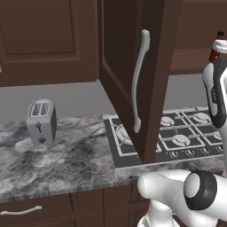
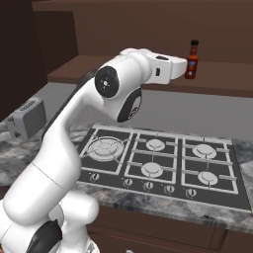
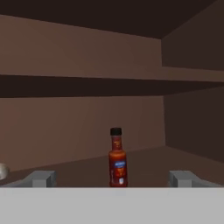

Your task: Pick the chicken drumstick from the plate and place it on the cutting board. Then pick the condiment bottle from the cabinet and place it next to the cutting board.

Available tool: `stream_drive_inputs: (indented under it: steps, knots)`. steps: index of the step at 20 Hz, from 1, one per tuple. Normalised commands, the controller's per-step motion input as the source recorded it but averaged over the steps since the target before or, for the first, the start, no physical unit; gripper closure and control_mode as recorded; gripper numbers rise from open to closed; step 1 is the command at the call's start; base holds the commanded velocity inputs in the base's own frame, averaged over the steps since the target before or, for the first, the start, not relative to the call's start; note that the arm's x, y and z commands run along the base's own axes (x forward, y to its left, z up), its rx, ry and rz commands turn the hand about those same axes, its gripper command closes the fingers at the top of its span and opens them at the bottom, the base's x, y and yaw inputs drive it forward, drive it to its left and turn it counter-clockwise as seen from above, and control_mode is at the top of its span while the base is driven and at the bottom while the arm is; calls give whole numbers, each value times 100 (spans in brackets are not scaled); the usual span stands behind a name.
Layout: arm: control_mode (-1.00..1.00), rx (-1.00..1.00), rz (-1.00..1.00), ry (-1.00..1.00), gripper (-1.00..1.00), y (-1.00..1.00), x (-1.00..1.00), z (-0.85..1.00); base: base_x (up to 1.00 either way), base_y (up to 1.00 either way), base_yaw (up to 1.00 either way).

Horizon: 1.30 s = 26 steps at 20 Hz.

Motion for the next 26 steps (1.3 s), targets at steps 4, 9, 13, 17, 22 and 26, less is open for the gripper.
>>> stream_drive_inputs:
  steps: [4,9,13,17,22,26]
  knots:
    - [-100,0,0,0,-100,-7,12,-2,0,0,0]
    - [-100,0,0,0,-100,-4,11,-6,0,0,0]
    - [-100,0,0,0,-100,-3,11,-7,0,0,0]
    - [-100,0,0,0,-100,-4,13,-4,0,0,0]
    - [-100,0,0,0,-100,-6,13,-1,0,0,0]
    - [-100,0,0,0,-100,-8,11,0,0,0,0]
